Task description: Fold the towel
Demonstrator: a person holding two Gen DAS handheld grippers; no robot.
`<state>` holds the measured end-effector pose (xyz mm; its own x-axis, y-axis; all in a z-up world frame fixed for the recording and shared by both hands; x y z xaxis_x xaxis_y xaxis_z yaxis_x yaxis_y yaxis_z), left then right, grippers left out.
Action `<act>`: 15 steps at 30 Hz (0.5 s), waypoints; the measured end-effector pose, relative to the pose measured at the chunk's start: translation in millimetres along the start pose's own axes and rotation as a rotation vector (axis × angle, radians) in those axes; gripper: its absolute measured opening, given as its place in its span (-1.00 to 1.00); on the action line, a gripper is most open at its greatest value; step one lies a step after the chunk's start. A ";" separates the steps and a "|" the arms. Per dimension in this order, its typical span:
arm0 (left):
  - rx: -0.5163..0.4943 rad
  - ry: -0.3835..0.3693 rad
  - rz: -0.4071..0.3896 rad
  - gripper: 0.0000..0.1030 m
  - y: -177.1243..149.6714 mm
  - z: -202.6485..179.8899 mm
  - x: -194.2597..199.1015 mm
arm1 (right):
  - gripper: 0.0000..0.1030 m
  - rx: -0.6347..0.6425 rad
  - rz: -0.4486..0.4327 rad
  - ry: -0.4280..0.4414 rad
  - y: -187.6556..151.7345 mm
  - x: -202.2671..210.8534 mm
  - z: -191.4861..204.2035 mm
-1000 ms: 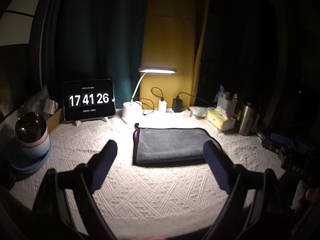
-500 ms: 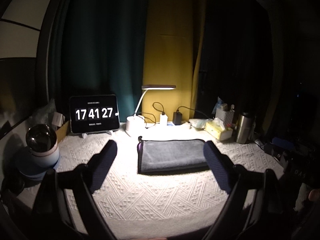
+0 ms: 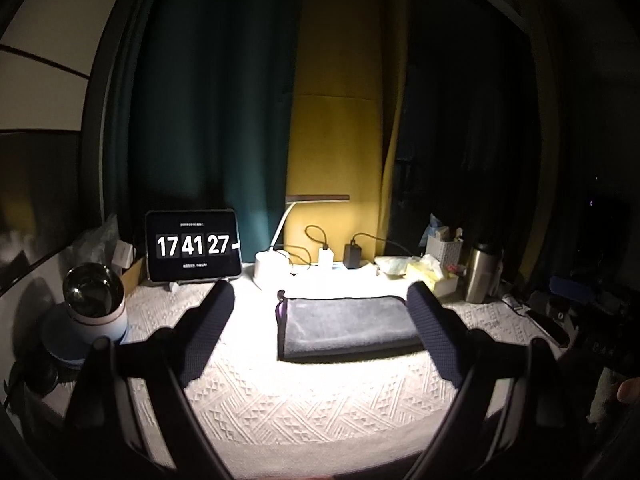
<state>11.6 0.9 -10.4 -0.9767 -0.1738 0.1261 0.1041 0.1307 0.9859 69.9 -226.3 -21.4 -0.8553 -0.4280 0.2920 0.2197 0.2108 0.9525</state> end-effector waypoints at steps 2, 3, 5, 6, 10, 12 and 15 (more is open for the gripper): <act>0.005 0.004 -0.004 0.73 1.4 1.7 2.0 | 0.10 -0.003 -0.005 -0.001 1.1 1.7 0.0; 0.007 0.007 -0.007 0.73 2.1 2.9 2.9 | 0.10 -0.003 -0.005 -0.003 1.6 1.8 0.3; 0.011 0.006 -0.009 0.73 2.5 4.6 3.6 | 0.11 0.000 -0.005 -0.005 1.8 2.2 0.5; 0.010 0.006 -0.007 0.73 2.2 4.8 3.8 | 0.11 0.001 -0.005 -0.006 2.1 2.2 0.8; 0.015 0.004 0.000 0.73 0.8 4.6 3.1 | 0.12 0.000 -0.004 -0.012 2.6 1.4 -0.6; 0.016 0.002 0.002 0.73 0.5 3.5 1.9 | 0.12 -0.002 -0.001 -0.014 2.5 0.6 -2.2; 0.012 0.004 0.000 0.74 0.6 2.0 1.2 | 0.13 -0.005 -0.002 -0.015 2.2 0.2 -2.6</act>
<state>10.1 2.7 -9.9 -0.9759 -0.1777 0.1265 0.1016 0.1427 0.9845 71.4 -228.2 -19.0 -0.8628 -0.4148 0.2889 0.2207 0.2052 0.9535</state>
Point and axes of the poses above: each gripper's, at about its wrist camera, not at the fingertips, and x roughly against the way its jaws point, z to its left, y to its top, the point moved 10 cm from there along -x, roughly the way its jaws point, and after that the axes turned 6 degrees about -z, right-handed, at the moved point
